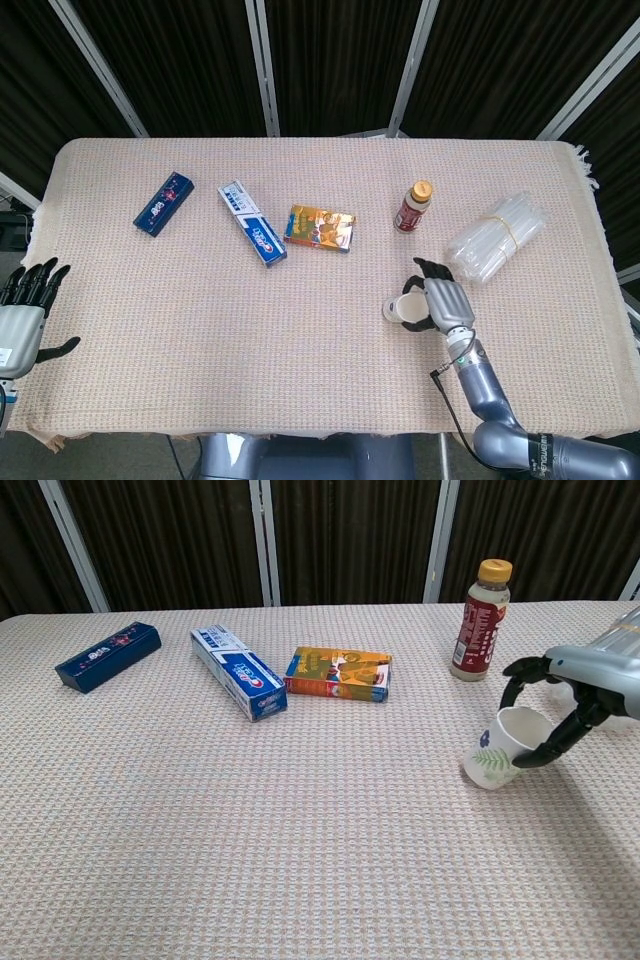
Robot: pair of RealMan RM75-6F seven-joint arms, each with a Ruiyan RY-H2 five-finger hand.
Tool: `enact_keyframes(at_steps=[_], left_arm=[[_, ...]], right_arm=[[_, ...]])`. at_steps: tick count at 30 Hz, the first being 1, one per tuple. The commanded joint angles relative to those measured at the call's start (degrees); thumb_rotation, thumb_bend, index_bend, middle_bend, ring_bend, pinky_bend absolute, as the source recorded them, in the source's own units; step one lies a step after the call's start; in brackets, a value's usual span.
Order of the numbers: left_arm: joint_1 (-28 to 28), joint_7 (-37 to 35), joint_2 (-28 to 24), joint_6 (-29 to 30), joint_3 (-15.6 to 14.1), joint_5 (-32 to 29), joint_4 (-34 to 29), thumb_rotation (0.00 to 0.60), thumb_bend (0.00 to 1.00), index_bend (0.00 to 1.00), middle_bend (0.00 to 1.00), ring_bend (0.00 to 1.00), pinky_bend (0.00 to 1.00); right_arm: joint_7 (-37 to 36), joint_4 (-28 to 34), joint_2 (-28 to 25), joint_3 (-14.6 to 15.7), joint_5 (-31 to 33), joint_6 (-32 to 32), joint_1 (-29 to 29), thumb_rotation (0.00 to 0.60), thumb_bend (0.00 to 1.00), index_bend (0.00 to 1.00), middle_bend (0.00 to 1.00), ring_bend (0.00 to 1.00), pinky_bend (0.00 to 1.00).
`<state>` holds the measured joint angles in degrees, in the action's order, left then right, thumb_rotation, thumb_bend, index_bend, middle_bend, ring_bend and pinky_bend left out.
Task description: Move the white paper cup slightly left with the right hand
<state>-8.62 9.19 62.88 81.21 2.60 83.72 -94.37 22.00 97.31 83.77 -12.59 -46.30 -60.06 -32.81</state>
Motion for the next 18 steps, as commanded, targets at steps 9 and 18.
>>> enact_keyframes(at_steps=[9,18], left_arm=[[0.05,0.07,-0.01,0.08,-0.01,-0.07,-0.11,0.600,0.00,0.00,0.00,0.00,0.00],[0.08,0.17,0.04,0.16,-0.03,-0.05,-0.11,0.600,0.00,0.00,0.00,0.00,0.00]], right_arm=[[5.18,-2.27,0.55,2.09,3.23,-4.03,0.06,0.600,0.18,0.21,0.00,0.00,0.00],[9.87,-2.94,2.77,5.22,-3.36,-9.67,0.47,0.600,0.18,0.16,0.00,0.00,0.00]])
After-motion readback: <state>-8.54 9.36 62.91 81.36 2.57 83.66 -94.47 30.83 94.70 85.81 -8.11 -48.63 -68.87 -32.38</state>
